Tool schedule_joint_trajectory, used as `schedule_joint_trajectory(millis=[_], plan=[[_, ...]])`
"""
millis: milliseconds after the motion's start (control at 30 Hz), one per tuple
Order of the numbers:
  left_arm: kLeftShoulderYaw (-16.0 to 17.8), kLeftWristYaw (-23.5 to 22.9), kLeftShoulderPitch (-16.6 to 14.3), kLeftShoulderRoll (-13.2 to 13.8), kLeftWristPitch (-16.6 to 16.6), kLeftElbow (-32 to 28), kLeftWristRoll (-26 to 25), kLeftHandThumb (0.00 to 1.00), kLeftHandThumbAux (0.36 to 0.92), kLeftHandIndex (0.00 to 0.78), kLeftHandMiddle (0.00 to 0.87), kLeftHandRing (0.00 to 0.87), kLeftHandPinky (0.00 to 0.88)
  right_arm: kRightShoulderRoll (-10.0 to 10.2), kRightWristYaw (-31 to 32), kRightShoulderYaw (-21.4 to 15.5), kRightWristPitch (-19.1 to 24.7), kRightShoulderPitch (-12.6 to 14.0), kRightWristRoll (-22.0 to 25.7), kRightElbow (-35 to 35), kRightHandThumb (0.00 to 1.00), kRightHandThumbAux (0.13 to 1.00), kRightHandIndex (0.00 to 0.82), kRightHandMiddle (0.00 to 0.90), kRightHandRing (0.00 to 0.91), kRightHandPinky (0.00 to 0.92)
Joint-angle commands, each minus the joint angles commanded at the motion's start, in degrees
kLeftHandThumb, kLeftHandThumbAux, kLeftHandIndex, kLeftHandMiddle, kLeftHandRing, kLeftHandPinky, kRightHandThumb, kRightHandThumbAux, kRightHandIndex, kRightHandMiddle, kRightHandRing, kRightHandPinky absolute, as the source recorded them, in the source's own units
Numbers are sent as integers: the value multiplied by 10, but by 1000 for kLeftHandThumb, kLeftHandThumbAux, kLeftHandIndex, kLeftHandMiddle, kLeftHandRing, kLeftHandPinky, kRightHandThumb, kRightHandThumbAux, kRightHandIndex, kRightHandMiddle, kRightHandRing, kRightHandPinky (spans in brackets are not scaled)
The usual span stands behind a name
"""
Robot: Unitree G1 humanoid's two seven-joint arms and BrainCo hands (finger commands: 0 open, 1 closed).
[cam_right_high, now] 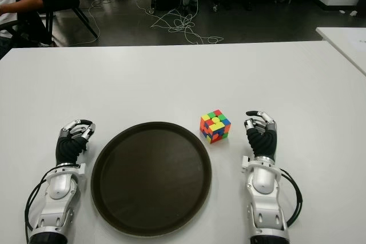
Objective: Pick up the Rubik's Cube and put it in the plate
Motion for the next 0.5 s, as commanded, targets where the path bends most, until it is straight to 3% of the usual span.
schedule_joint_trajectory(millis=[500], plan=[[0, -1, -1, -2, 1, -3, -3, 718, 699, 445, 817, 826, 819, 1, -4, -1, -3, -3, 0, 2, 697, 726, 438, 832, 835, 831]])
